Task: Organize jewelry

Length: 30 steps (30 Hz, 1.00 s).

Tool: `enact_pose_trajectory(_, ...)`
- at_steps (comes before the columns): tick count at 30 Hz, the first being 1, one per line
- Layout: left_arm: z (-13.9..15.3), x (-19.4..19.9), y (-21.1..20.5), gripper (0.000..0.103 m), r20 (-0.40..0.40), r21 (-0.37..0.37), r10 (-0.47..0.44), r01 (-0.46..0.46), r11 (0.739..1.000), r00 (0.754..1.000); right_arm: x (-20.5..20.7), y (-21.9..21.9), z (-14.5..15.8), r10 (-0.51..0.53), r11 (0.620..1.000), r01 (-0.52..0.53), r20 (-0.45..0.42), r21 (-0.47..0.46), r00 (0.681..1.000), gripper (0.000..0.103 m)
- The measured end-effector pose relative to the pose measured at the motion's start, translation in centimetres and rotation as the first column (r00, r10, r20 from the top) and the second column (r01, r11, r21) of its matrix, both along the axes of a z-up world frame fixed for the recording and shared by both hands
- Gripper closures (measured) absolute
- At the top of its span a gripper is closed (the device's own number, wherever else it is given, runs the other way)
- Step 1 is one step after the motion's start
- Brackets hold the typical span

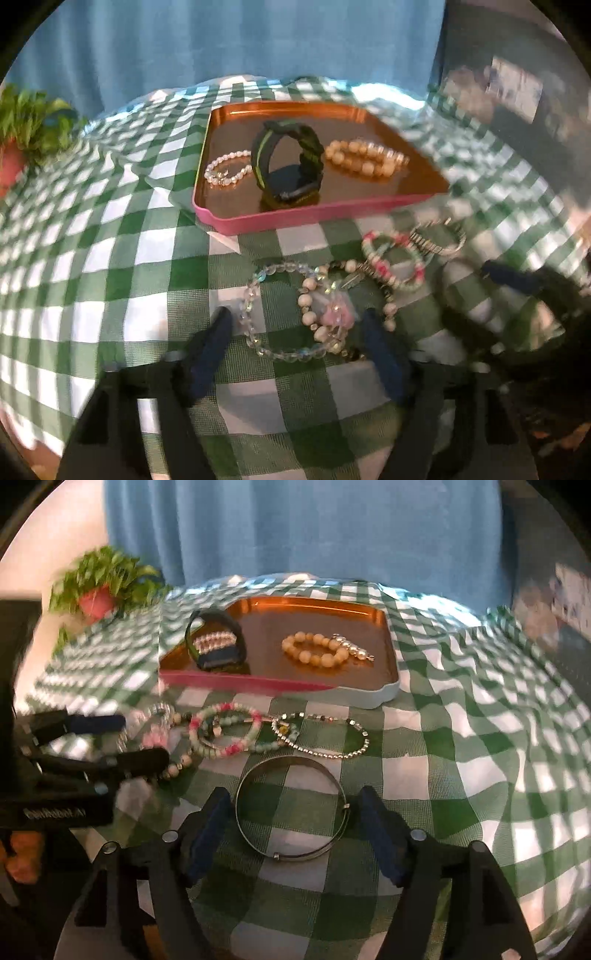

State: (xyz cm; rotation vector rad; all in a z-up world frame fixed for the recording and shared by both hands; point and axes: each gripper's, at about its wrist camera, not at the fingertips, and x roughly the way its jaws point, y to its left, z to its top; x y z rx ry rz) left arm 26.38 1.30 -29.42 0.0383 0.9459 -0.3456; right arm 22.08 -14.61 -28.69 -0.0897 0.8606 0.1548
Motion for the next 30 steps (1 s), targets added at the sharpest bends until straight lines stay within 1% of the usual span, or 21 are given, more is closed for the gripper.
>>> enact_pose_trajectory(1,0.1,0.2,0.6,0.071,-0.019,-0.044,0.003,-0.004,0.999,1.000,-0.2,0.3,0.1,0.009,1.000,-0.009,0.015,-0.022,1.000,0.037)
enact_pose_trajectory(2,0.3,0.4,1.3,0.077,-0.035,-0.082,0.012,-0.014,0.997,0.999,-0.2,0.3,0.1,0.018,1.000,-0.018,0.014,-0.012,1.000,0.044)
enact_pose_trajectory(3,0.5,0.4,1.8,0.079,-0.032,-0.108,0.024,-0.027,0.994,0.999,-0.2,0.1,0.1,0.020,1.000,-0.020,0.010,0.005,1.000,0.045)
enact_pose_trajectory(5,0.9,0.1,2.1,0.090,-0.013,-0.121,0.026,-0.027,0.992,1.000,-0.2,-0.2,0.2,0.004,1.000,-0.004,0.010,0.001,1.000,0.045)
enact_pose_trajectory(7,1.3,-0.1,2.0,0.094,0.005,-0.123,0.017,-0.017,0.992,1.000,-0.2,-0.6,0.2,-0.013,1.000,0.012,0.011,0.016,1.000,0.045)
enact_pose_trajectory(10,1.4,-0.4,1.9,0.097,0.002,-0.129,0.000,0.000,0.992,1.000,-0.2,-1.6,0.4,-0.053,0.997,0.053,0.010,0.055,0.999,0.045)
enact_pose_trajectory(13,1.3,-0.4,1.9,0.100,-0.002,-0.130,-0.003,0.003,0.992,1.000,-0.1,-1.9,0.4,-0.073,0.995,0.072,0.008,0.063,0.997,0.045)
enact_pose_trajectory(15,1.4,-0.5,2.0,0.103,0.000,-0.143,-0.008,0.008,0.990,1.000,-0.1,-1.9,0.5,-0.069,0.996,0.068,0.009,0.065,0.998,0.045)
enact_pose_trajectory(17,1.6,-0.5,2.1,0.103,0.005,-0.149,-0.010,0.011,0.989,1.000,-0.2,-1.6,0.5,-0.062,0.997,0.061,0.017,0.055,0.998,0.045)
enact_pose_trajectory(18,1.6,-0.5,2.0,0.103,0.006,-0.137,-0.020,0.020,0.990,1.000,-0.2,-1.6,0.5,-0.059,0.997,0.058,0.018,0.053,0.998,0.045)
enact_pose_trajectory(19,1.4,-0.5,1.6,0.100,0.005,-0.104,-0.026,0.026,0.994,1.000,-0.1,-1.5,0.5,-0.056,0.997,0.055,0.019,0.053,0.998,0.045)
enact_pose_trajectory(20,1.1,-0.6,1.2,0.098,0.007,-0.061,-0.011,0.012,0.998,1.000,-0.1,-1.4,0.5,-0.055,0.997,0.053,0.018,0.055,0.998,0.045)
enact_pose_trajectory(21,1.0,-0.8,0.9,0.096,0.017,-0.033,0.003,-0.002,0.999,1.000,-0.1,-1.4,0.5,-0.054,0.997,0.053,0.016,0.056,0.998,0.045)
enact_pose_trajectory(22,0.9,-0.8,0.7,0.091,0.014,-0.017,0.001,-0.001,1.000,1.000,-0.1,-1.4,0.4,-0.051,0.997,0.050,0.013,0.057,0.999,0.045)
enact_pose_trajectory(26,0.7,-0.6,0.7,0.077,0.015,-0.016,0.010,-0.010,1.000,1.000,0.0,-1.4,0.3,-0.056,0.997,0.055,0.008,0.056,0.998,0.045)
enact_pose_trajectory(30,0.6,-0.6,0.6,0.071,0.019,-0.027,-0.002,0.002,1.000,1.000,-0.1,-1.7,0.3,-0.063,0.996,0.062,0.007,0.064,0.998,0.045)
